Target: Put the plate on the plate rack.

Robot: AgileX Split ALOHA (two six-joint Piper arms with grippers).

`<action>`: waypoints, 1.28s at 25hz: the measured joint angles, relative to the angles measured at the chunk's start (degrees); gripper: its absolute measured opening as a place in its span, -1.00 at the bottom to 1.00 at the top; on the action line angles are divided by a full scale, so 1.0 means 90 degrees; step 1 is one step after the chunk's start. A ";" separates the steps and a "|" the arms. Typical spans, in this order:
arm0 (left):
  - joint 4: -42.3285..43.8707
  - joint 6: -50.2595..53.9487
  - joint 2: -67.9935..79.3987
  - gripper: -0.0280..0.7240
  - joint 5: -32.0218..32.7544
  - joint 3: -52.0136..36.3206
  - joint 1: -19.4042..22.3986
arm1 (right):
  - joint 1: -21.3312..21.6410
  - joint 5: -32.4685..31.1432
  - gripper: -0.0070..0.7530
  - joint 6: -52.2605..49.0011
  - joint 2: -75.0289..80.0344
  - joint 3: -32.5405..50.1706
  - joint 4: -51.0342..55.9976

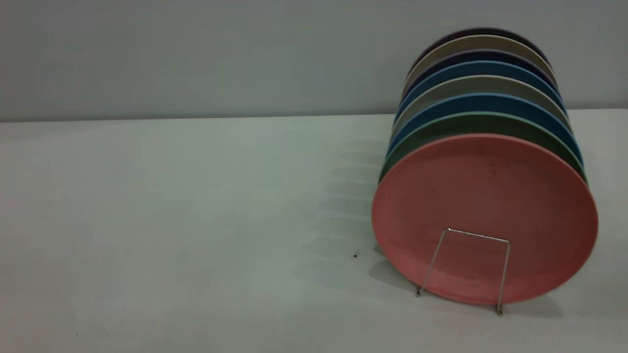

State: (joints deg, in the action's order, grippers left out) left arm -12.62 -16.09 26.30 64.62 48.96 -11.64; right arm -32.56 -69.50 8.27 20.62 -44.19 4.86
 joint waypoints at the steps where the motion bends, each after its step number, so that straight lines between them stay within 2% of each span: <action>1: 0.0000 0.0052 -0.0197 0.28 0.0000 -0.0163 0.0000 | 0.0000 0.0032 -0.20 -0.0007 -0.0096 0.0197 0.0000; 6: 0.0052 0.0319 -0.1014 0.28 -0.0040 -0.0836 0.0000 | 0.0000 0.0353 -0.20 -0.0021 -0.0631 0.1081 0.0000; 12: 0.0356 0.0578 -0.1606 0.28 -0.0079 -0.1455 0.0000 | 0.0000 0.0464 -0.20 -0.0036 -0.1166 0.1688 -0.0028; 24: 0.0743 0.0748 -0.1736 0.28 -0.0162 -0.2206 0.0000 | 0.0000 0.0479 -0.20 -0.0078 -0.1707 0.1873 -0.0212; 32: 0.0987 0.0763 -0.1743 0.28 -0.0055 -0.2344 0.0000 | 0.0000 0.0479 -0.20 -0.0078 -0.1713 0.1873 -0.0212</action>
State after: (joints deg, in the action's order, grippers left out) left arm -3.74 -9.22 10.61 64.12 27.86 -11.64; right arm -32.56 -65.19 7.57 5.20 -27.33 2.95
